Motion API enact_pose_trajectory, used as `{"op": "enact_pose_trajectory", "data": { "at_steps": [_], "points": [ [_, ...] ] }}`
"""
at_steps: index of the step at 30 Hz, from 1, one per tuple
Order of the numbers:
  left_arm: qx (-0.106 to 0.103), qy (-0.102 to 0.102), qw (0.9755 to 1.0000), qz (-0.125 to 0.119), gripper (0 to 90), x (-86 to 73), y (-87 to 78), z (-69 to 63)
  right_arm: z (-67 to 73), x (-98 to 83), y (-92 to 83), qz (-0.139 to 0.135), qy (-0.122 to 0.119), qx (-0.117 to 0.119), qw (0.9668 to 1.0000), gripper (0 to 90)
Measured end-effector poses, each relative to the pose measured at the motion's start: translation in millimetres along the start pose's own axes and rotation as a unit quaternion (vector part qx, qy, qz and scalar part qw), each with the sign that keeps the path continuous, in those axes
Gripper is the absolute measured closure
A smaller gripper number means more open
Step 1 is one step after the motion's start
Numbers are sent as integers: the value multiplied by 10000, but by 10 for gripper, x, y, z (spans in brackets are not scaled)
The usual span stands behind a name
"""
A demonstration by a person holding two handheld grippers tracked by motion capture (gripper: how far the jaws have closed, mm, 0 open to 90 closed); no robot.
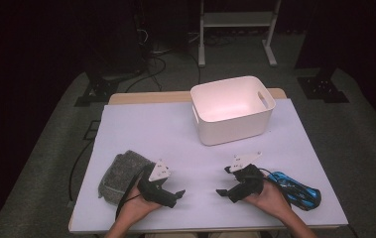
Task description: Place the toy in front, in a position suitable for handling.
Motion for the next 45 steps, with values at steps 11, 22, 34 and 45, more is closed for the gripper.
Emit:
{"op": "enact_pose_trajectory", "data": {
  "at_steps": [11, 22, 34, 45],
  "points": [
    [-43, -34, 10000, -10, 30, 12, -1, -20, -41, 52, -222, -184, 72, 50, 9998, 138],
    [-24, 1, 10000, 32, 29, 11, -5, -37, -39, 111, -385, -241, 38, 32, 9997, 138],
    [48, 4, 10000, 83, 29, -17, -30, -22, -164, 83, -641, -35, 141, -51, 9999, 138],
    [15, 18, 10000, 91, 29, -12, -39, -33, -255, 66, -936, -38, 241, -148, 9996, 137]
  ]
}}
Point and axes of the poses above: each handheld gripper's, and its own axes: y roughly forward along the jaws, x roughly out of its top, z roughly to its left, the point moved 2 cm from there along y, roughly forward along the jaws, and after that the axes turned 14 degrees about y, right-handed, at the moved point
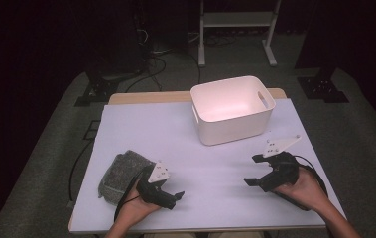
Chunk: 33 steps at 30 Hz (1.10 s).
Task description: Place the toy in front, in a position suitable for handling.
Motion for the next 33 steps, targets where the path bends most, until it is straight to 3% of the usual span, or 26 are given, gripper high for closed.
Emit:
{"op": "enact_pose_trajectory", "data": {
  "at_steps": [13, 33],
  "points": [
    [5, -14, 10000, 31, 29, -22, -3, 5, -205, -142, -276, 91, 201, -247, 9995, 138],
    [-2, 9, 10000, 73, 29, -33, -8, 19, -414, -442, -493, 249, 489, -577, 9968, 137]
  ]
}}
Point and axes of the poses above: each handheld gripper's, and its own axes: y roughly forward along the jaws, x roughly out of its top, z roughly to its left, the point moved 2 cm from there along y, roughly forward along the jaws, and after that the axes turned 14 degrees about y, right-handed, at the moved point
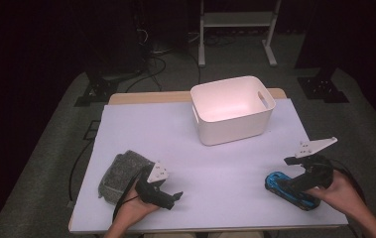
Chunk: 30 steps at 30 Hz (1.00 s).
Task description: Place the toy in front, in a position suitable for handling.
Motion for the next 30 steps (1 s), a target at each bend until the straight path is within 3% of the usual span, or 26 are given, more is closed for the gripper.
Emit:
{"op": "enact_pose_trajectory", "data": {
  "at_steps": [9, 30],
  "points": [
    [-16, 26, 10000, 26, 29, 10, 15, -20, -115, -219, -29, 147, 127, -146, 9997, 137],
    [-48, 36, 10000, 46, 29, 9, 19, -29, -235, -459, 108, 536, 245, -349, 9976, 137]
  ]
}}
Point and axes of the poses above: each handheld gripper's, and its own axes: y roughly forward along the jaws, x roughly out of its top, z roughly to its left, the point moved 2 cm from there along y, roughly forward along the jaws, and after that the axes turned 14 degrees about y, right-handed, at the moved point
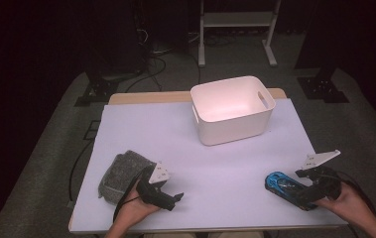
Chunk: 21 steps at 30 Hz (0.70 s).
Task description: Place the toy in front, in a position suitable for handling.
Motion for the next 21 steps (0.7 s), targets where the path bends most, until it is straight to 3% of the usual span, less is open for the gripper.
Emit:
{"op": "enact_pose_trajectory", "data": {
  "at_steps": [8, 21],
  "points": [
    [-15, 10, 10000, 9, 29, 0, 1, -2, 0, -51, 89, 265, -70, -59, 9996, 137],
    [-25, 29, 10000, 19, 29, 2, 3, -7, -12, -80, 180, 473, -119, -113, 9987, 137]
  ]
}}
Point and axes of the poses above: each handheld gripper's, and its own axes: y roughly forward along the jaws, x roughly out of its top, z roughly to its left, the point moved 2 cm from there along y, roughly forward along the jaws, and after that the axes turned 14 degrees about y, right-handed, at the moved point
